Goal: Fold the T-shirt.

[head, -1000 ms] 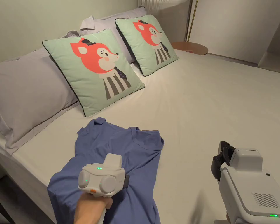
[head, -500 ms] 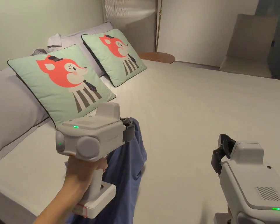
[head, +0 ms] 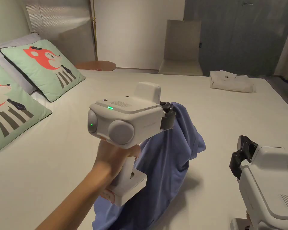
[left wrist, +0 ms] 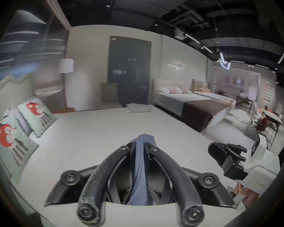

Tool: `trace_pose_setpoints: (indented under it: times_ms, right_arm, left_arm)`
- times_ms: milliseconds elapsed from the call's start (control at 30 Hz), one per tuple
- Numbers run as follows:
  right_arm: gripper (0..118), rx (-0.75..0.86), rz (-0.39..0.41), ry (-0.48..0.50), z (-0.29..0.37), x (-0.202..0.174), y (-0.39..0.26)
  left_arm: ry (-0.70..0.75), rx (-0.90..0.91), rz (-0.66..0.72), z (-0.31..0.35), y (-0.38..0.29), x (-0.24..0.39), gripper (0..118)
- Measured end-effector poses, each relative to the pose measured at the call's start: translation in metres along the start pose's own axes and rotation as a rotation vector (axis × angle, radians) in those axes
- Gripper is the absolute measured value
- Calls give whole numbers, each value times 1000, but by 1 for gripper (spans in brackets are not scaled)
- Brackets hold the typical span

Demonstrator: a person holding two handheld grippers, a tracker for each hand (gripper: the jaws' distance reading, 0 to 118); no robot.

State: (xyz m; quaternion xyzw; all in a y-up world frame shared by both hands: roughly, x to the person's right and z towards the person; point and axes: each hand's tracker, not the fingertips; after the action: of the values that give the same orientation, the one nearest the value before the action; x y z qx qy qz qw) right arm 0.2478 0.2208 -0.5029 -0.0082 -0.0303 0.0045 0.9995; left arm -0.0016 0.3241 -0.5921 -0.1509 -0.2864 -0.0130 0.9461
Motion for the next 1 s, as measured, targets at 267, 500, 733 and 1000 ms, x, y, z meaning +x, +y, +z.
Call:
trace_pose_setpoints:
  times_ms: [267,500,733,1000]
  right_arm:
    - [1,-35,-1,-119,18,51,-16]
    - [1,-69,-12,-151,26,61,-28]
    - [1,-92,-8,-137,31,48,-26]
    - [1,-66,3,-110,33,26,-8]
  left_arm:
    - [-96,-190,5,-70,-63,44,7]
    - [-67,-506,42,-119,-167,40,7]
    - [-12,-616,35,-126,-220,33,8]
    - [21,-401,94,-80,-168,37,104]
